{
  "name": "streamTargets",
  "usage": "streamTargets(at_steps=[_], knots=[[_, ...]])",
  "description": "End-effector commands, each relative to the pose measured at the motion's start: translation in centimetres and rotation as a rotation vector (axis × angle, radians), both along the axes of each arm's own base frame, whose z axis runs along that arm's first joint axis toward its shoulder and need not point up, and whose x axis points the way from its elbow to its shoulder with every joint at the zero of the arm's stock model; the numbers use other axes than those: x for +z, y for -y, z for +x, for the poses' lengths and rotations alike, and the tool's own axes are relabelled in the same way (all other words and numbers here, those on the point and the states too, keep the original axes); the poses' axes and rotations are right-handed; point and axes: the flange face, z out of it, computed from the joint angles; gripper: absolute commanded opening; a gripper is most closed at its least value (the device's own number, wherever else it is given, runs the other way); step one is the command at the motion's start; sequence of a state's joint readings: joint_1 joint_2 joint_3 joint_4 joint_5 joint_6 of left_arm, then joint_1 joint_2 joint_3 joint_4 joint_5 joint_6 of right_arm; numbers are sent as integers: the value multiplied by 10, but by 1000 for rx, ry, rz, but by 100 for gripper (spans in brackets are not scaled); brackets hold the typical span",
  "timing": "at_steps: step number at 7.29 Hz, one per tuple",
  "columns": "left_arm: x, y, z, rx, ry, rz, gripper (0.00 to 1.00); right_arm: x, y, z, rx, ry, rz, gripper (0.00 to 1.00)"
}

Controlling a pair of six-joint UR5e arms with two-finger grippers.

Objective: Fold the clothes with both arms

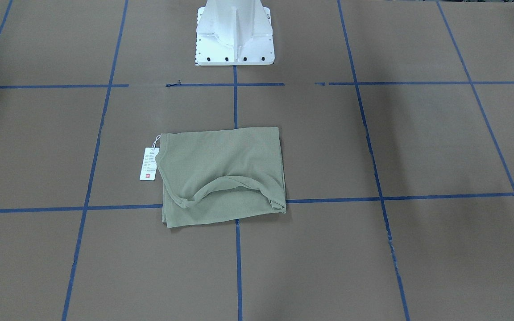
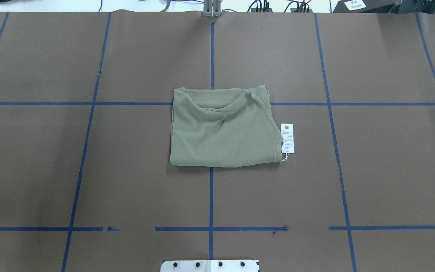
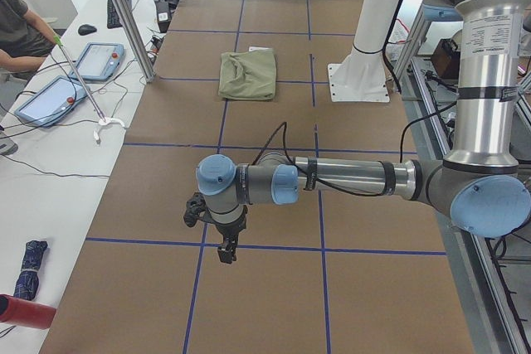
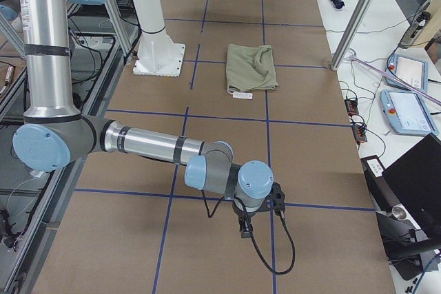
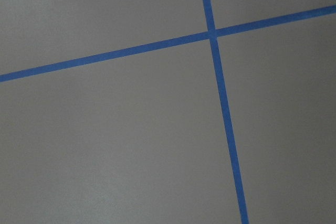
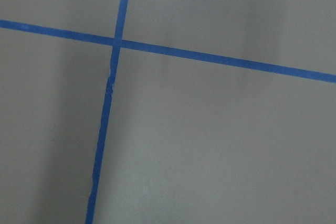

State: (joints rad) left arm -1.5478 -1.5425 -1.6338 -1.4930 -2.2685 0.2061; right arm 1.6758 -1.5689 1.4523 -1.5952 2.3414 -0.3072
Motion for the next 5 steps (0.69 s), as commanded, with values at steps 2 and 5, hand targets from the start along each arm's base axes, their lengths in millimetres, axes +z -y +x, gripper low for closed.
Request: streamTargets(at_steps=[2, 5], knots=[[-2, 0, 0, 0, 1, 3, 100, -75, 13, -3, 179, -20, -28, 100], [-4, 2, 0, -3, 1, 6, 100, -83, 21, -42, 133, -16, -19, 100]])
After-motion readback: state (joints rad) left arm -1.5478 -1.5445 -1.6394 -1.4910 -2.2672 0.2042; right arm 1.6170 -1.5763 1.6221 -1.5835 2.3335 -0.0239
